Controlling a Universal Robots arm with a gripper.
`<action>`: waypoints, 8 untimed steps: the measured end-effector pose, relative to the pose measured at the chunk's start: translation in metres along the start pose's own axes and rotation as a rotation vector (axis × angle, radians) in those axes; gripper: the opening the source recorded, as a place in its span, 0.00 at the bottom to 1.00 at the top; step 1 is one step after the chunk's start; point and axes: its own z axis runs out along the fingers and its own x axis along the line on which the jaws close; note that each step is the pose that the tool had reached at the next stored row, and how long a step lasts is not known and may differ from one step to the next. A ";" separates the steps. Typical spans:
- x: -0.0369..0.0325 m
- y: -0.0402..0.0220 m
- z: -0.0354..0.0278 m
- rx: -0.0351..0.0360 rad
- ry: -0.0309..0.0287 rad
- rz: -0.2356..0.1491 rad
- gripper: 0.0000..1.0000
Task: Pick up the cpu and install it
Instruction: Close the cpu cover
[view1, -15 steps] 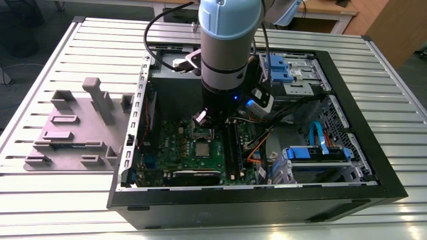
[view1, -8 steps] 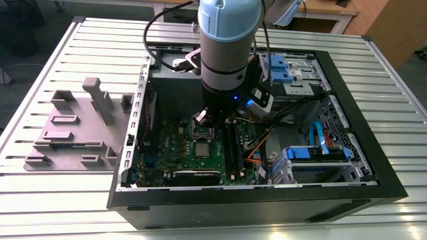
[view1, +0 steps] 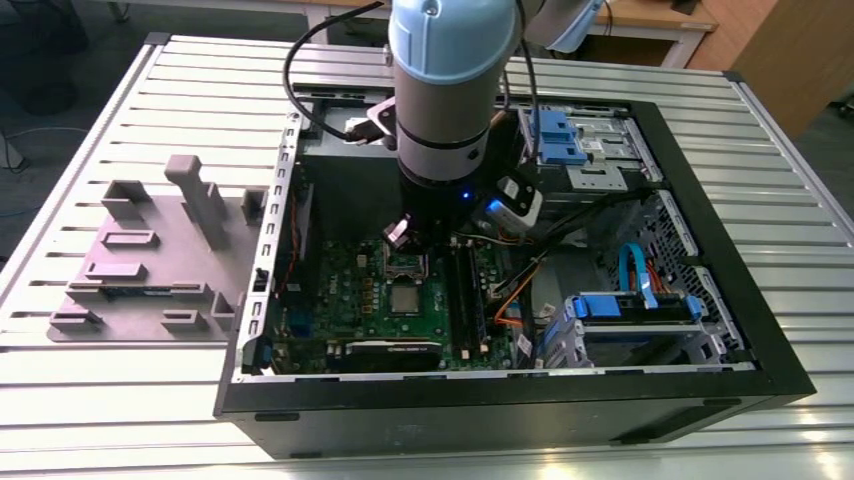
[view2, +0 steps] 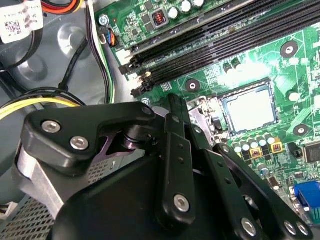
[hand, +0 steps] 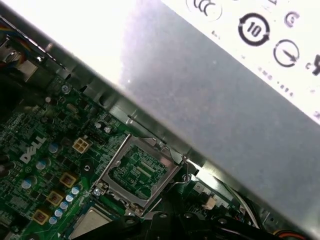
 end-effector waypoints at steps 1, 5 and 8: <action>0.0000 0.0000 0.0004 0.0004 -0.0001 0.004 0.11; 0.0002 -0.0001 0.0018 0.0047 -0.0013 0.043 0.11; 0.0003 -0.0001 0.0020 0.0062 -0.0015 0.056 0.11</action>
